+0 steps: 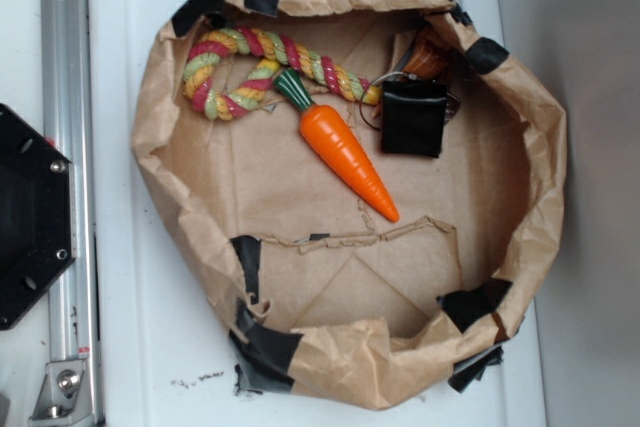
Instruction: Grab the multicolored rope.
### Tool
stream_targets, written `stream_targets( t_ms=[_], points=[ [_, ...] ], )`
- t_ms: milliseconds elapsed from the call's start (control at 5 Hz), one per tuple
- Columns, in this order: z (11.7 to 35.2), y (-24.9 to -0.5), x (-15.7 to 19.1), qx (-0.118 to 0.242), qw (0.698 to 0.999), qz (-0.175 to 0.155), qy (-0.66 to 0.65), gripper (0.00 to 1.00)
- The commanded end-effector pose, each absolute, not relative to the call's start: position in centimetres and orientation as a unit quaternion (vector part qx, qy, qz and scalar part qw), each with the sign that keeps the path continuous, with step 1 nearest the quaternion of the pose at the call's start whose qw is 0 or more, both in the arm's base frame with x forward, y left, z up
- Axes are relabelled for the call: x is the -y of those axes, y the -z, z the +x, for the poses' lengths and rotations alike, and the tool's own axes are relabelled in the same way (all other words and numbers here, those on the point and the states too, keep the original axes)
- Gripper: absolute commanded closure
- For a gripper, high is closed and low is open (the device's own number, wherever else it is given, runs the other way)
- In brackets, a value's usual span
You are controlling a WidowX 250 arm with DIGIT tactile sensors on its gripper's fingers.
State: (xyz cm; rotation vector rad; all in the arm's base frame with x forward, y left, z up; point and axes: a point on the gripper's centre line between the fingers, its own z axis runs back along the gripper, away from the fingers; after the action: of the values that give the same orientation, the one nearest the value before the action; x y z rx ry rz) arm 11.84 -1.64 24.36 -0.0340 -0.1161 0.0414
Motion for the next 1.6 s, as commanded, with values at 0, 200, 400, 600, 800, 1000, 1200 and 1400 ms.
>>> stream_targets(
  t_ms=[0,200,400,600,800,1000,1200,1400],
  points=[
    [11.8,-24.4,1.6,0.058,0.998,-0.017,-0.021,0.00],
    [16.8,-22.3,-1.0,0.090,0.996,0.011,-0.009,0.00],
    [21.5,-19.3,-3.1,0.088,0.995,0.042,-0.023,0.00],
    [23.0,-15.4,-6.0,0.047,0.995,0.075,-0.034,0.00],
    [22.9,-10.7,-7.0,-0.006,0.995,0.091,-0.035,0.00],
    [21.1,-8.4,-6.0,-0.037,0.997,0.062,-0.035,0.00],
    [20.4,-7.3,-6.3,-0.050,0.995,0.071,-0.040,0.00],
    [20.2,-7.1,-7.2,-0.052,0.995,0.064,-0.047,0.00]
  ],
)
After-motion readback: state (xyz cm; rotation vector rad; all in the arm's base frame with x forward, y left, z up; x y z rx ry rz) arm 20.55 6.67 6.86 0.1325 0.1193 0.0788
